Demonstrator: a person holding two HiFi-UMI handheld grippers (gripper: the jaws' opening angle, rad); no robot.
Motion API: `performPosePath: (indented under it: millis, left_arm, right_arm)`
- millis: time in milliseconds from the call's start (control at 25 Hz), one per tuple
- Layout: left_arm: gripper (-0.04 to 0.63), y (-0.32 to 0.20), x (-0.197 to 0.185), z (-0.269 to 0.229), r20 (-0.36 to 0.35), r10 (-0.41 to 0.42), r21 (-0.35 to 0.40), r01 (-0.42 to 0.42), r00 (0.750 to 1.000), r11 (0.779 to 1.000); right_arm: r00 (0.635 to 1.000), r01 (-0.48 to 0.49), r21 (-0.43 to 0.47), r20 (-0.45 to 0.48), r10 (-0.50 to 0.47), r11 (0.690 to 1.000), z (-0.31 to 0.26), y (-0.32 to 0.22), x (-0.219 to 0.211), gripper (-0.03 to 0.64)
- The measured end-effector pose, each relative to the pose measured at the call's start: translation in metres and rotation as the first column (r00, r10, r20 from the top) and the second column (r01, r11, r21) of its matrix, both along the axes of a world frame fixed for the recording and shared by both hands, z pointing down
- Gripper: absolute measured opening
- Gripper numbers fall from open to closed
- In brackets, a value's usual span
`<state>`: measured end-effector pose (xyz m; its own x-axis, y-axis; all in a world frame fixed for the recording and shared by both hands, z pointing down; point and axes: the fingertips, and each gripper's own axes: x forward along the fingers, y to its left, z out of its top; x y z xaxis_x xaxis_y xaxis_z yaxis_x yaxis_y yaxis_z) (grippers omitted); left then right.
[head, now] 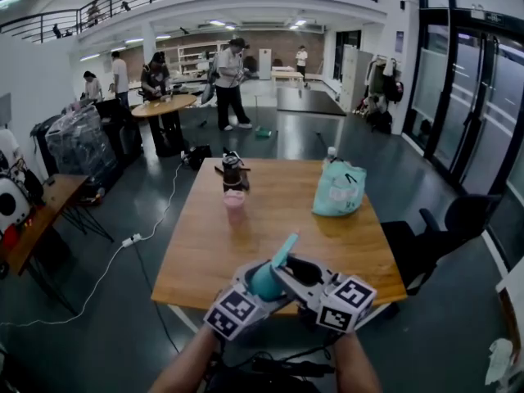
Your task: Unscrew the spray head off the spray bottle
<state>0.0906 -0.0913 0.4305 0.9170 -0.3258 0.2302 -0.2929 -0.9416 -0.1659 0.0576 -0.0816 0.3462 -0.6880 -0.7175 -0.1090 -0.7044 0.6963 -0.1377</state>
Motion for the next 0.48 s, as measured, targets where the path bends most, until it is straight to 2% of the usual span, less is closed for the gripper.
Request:
performPosePath:
  millis: [240,480]
  left_arm:
    - [0.428,0.007,-0.001,-0.002,-0.005,0.067,-0.003,-0.067,0.998,0.998]
    - [0.428,0.016,-0.001,-0.001,-0.022,0.147,-0.039,-0.148,0.989,0.988]
  right_arm:
    - [0.999,0.044,0.009,0.005,-0.044,0.999,0.0,0.003,0.002,0.135]
    - [0.996,0.089,0.013,0.011,-0.089,0.996,0.001,0.008,0.001,0.135]
